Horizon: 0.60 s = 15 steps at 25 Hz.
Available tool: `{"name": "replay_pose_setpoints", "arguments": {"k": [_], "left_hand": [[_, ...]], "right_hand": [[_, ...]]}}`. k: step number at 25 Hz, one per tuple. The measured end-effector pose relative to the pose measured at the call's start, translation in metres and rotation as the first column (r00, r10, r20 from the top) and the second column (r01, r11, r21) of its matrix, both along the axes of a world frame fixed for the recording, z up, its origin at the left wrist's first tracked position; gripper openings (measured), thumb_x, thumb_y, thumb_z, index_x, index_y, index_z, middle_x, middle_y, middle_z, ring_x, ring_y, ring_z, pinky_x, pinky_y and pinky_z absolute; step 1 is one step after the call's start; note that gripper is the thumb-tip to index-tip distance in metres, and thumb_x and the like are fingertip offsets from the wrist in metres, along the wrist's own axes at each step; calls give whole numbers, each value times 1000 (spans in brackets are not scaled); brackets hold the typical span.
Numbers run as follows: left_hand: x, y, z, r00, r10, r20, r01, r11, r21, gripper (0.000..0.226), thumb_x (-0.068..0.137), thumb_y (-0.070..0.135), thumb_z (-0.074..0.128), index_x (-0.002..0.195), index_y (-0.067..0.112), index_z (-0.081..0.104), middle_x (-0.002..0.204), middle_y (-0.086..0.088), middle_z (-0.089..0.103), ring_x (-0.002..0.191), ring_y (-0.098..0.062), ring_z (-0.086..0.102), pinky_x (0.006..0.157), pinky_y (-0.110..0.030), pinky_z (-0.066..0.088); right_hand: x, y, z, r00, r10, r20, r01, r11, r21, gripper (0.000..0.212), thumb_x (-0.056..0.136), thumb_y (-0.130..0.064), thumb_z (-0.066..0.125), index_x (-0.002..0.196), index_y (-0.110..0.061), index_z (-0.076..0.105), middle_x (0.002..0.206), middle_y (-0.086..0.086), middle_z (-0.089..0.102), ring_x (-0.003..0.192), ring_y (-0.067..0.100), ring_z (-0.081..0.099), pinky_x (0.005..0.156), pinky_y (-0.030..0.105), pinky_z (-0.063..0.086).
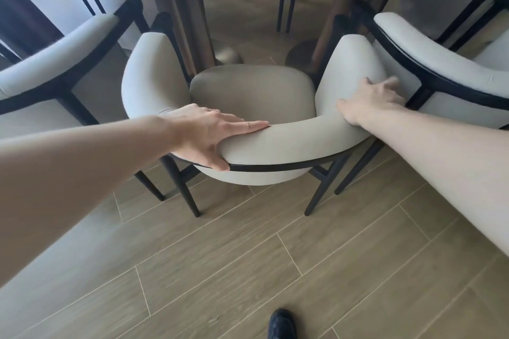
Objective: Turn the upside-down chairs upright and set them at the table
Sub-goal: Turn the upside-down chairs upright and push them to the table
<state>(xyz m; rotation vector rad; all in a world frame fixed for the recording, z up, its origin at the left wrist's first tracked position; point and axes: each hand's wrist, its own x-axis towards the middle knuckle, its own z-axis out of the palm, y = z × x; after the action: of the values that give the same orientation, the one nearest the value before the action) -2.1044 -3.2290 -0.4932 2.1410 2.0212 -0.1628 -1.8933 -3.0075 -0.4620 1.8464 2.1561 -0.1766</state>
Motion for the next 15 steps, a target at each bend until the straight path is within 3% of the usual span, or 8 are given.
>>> {"name": "replay_pose_setpoints", "arguments": {"k": [1, 2, 3, 5, 6, 9, 12, 15], "left_hand": [[4, -4, 0, 1000, -2, -2, 2, 1000, 7, 110, 64, 73, 58, 154, 57, -2, 143, 14, 54, 112, -23, 63, 74, -42, 52], [7, -9, -1, 1000, 28, 3, -28, 1000, 5, 111, 65, 72, 60, 156, 51, -1, 149, 9, 49, 121, -27, 59, 90, -47, 50], [11, -14, -2, 998, 67, -17, -67, 998, -1, 115, 66, 73, 64, 157, 45, 0, 156, 2, 41, 131, -29, 51, 104, -49, 42], [15, -24, 2, 988, 125, -88, -128, 991, -28, 125, 66, 78, 70, 159, 36, -2, 167, -6, 21, 148, -30, 31, 118, -51, 24], [18, -28, 4, 985, 137, -107, -141, 989, -36, 128, 66, 79, 71, 160, 32, -2, 168, -8, 15, 151, -31, 26, 120, -53, 20], [20, -36, 8, 973, 190, -134, -192, 981, -3, 130, 61, 80, 73, 161, 28, 9, 165, -8, 25, 146, -34, 32, 116, -56, 28], [11, -26, 13, 965, 212, -152, -217, 976, -19, 114, 54, 88, 66, 149, 37, 29, 139, 7, 55, 122, -26, 54, 97, -47, 48], [1, -17, 17, 966, 119, -231, -132, 991, -39, 104, 54, 94, 54, 140, 39, 35, 120, 14, 62, 103, -22, 62, 75, -37, 54]], "right_hand": [[2, -1, 2, 976, 213, 43, -215, 975, 62, 64, 93, -56, 48, 144, -20, 37, 144, 21, 29, 113, 41, 48, 75, 38, 46], [4, -5, 4, 894, 448, 7, -447, 892, 66, 70, 90, -67, 45, 144, -24, 39, 149, 16, 29, 125, 40, 44, 86, 42, 46], [6, -13, 8, 784, 610, -116, -614, 789, 4, 80, 82, -78, 44, 145, -29, 38, 150, 8, 31, 131, 35, 41, 93, 46, 44], [4, -43, 18, 637, 724, -265, -766, 631, -120, 107, 62, -94, 45, 149, -34, 26, 148, 0, 35, 132, 27, 44, 99, 49, 44], [5, -58, 15, 585, 789, -190, -811, 569, -135, 119, 55, -96, 48, 150, -32, 18, 147, 1, 36, 130, 28, 45, 99, 51, 45], [9, -85, -4, 497, 863, 96, -860, 504, -84, 135, 51, -89, 61, 153, -19, 9, 140, 8, 42, 127, 32, 46, 96, 56, 44], [5, -78, -10, 522, 848, 88, -852, 524, 4, 105, 57, -82, 66, 132, -16, 36, 122, 5, 53, 116, 29, 53, 94, 54, 44], [5, -61, -17, 407, 910, 83, -913, 401, 78, 84, 55, -87, 58, 103, -19, 41, 97, -3, 56, 95, 24, 60, 72, 39, 45]]}}
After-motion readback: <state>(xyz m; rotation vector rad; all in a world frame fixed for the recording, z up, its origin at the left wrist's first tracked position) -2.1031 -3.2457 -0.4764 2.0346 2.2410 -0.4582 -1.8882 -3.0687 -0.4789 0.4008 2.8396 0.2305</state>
